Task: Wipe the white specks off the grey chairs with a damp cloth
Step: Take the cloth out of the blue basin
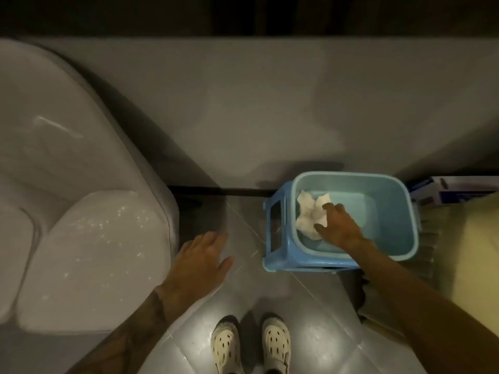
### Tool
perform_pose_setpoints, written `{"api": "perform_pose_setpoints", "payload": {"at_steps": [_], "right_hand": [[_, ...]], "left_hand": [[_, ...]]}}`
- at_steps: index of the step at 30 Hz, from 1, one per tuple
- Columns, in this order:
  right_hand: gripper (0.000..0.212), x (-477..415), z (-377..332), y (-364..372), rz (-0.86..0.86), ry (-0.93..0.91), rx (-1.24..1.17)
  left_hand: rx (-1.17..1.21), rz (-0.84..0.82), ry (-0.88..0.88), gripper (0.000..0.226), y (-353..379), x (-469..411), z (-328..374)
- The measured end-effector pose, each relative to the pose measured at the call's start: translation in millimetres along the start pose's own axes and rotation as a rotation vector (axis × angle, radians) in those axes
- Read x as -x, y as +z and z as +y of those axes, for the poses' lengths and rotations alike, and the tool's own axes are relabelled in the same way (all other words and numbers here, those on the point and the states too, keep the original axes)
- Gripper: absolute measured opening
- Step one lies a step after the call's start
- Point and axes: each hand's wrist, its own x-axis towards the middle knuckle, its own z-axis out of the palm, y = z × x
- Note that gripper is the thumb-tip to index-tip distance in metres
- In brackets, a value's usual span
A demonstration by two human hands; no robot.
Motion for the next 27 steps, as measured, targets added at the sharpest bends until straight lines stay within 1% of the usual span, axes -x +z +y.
{"api": "perform_pose_setpoints", "payload": {"at_steps": [3, 5, 6, 8, 10, 13, 17, 20, 24, 27], "right_hand": [[0.069, -32, -2, 23, 0.011, 0.037, 0.026], [0.070, -46, -4, 35, -0.011, 0.058, 0.088], [0.067, -51, -4, 42, 0.000, 0.066, 0.107], [0.055, -58, -4, 51, 0.040, 0.060, 0.090], [0.041, -60, -7, 52, 0.027, 0.036, 0.082], [0.035, -48, -8, 42, 0.029, 0.012, 0.071], [0.035, -1, -15, 3, 0.141, 0.006, 0.011], [0.037, 51, -40, -29, 0.236, -0.055, 0.030], [0.035, 120, -96, -47, 0.319, -0.153, 0.027], [0.033, 167, -153, -34, 0.352, -0.204, 0.015]], "left_hand": [[0.040, -0.028, -0.034, 0.063, 27, -16, -14], [0.039, -0.065, -0.057, 0.065, 39, -23, -20], [0.042, -0.069, -0.063, 0.065, 44, -25, -22], [0.042, -0.069, -0.075, 0.066, 50, -28, -25], [0.041, -0.074, -0.089, 0.066, 50, -30, -27], [0.066, -0.090, -0.099, 0.067, 45, -24, -28], [0.084, -0.028, -0.096, 0.064, 16, -1, -23], [0.096, 0.014, -0.081, 0.062, -16, 26, -18], [0.118, 0.063, -0.065, 0.060, -56, 71, -26], [0.127, 0.106, -0.046, 0.059, -76, 107, -54]]}}
